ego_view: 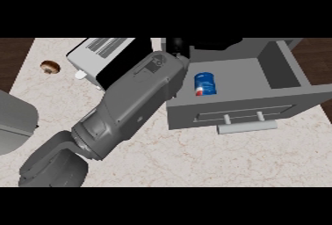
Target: Pick up the can, place it into the drawer and close the drawer
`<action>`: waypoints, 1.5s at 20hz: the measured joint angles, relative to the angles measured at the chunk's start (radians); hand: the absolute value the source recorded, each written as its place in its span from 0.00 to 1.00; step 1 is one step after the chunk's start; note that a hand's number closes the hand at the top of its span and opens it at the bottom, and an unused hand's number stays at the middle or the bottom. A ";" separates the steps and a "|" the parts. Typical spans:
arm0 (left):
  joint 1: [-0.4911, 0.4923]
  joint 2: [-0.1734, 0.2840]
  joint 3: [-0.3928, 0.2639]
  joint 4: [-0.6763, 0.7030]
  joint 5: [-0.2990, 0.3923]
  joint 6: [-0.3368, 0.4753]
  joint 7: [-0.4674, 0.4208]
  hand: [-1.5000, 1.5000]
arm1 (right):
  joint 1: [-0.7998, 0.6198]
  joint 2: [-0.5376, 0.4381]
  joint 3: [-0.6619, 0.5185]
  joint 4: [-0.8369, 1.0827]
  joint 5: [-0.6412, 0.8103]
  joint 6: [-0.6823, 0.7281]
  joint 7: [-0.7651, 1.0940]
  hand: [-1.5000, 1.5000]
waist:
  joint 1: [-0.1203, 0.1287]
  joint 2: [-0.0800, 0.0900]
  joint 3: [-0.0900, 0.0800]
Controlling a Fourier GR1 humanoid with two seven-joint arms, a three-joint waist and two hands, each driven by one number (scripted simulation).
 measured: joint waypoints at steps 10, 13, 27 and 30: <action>-0.014 0.000 0.000 -0.015 0.060 0.009 -0.077 0.00 | -0.062 -0.084 -0.030 -0.039 0.140 0.080 -0.146 0.00 | 0.008 0.000 0.000; -0.013 0.000 0.002 -0.017 0.073 0.001 -0.104 0.00 | -0.093 -0.077 -0.001 -0.061 0.218 0.085 -0.191 0.00 | 0.020 -0.001 -0.001; -0.034 0.000 -0.006 -0.049 0.115 0.029 -0.125 0.00 | -0.337 -0.099 0.338 -0.001 0.881 0.007 -0.254 0.00 | 0.082 -0.006 -0.002; -0.033 0.001 0.001 -0.051 0.109 0.025 -0.107 0.00 | -0.400 -0.091 0.425 0.066 1.022 -0.048 -0.267 0.00 | 0.092 -0.010 -0.002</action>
